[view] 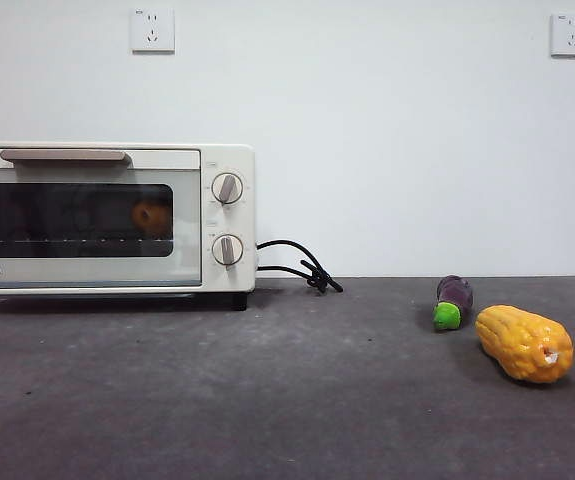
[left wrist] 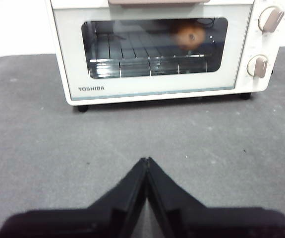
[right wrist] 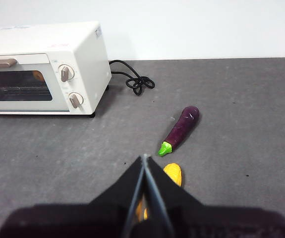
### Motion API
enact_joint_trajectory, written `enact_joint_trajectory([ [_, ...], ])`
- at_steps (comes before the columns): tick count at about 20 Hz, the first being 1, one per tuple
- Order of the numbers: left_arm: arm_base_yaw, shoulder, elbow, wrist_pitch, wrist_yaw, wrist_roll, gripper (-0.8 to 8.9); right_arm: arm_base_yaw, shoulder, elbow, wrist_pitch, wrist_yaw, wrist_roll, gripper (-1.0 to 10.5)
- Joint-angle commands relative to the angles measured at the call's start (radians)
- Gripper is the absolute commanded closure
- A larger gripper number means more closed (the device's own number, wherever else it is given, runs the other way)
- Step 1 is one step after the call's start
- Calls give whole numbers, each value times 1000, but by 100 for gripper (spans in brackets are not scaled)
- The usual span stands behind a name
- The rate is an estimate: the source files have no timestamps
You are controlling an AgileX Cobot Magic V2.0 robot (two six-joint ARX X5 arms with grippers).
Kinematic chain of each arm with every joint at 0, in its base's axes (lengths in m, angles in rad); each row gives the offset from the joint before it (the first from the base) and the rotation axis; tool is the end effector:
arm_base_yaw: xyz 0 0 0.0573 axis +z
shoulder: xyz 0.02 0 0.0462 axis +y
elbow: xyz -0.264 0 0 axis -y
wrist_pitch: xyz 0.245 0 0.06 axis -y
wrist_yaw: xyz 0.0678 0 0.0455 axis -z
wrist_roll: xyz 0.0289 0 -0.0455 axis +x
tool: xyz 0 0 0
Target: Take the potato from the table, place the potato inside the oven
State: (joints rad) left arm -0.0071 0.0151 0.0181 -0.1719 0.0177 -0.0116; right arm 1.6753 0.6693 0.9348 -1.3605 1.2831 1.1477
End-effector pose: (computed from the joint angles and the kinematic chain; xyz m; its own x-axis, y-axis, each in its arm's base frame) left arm 0.0962 -0.0012 0.1520 0.9855 -0.0247 -0.1681 0.0226 0.9996 -0.0144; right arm 0.0204 0.0710 0.3219 0.9401 0.2293 -0.2522 -0.2192 0.9733 0.0677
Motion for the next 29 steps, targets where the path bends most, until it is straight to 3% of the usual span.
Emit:
enact_joint_trajectory([
  [1,3,7,-11,5,1,-4,817,0,0,3,-22,4,4,946],
  [8,3,23,-11,5,1,-4,817,0,0,3,-22,4,-2,945],
  [10,3,27,-11,5,1,-4,817,0,0,3,-22,7,-251,945],
  [11,3,30,-11,5,1,-4,817,0,0,3,-22,8,-310,945],
  [13,3,35,-11,5,1,-4,817,0,0,3,-22,6,-361,945],
  [16,3,42,-11,5,1,-4,817,-2,0,3,-22,13,-377,945],
  [18,3,44,-11,5,1,-4,817,-33,0,3,-22,40,-349,945],
  [21,3,45,-11,5,1,-4,817,-122,61,3,-22,23,-203,945],
  [24,2,49,-11,5,8,-4,817,-213,110,3,-22,98,-81,945],
  [26,2,50,-11,5,8,-4,817,-231,96,3,-21,136,-8,945],
  [29,2,50,-11,5,9,-4,817,-236,-8,3,-20,119,62,945],
])
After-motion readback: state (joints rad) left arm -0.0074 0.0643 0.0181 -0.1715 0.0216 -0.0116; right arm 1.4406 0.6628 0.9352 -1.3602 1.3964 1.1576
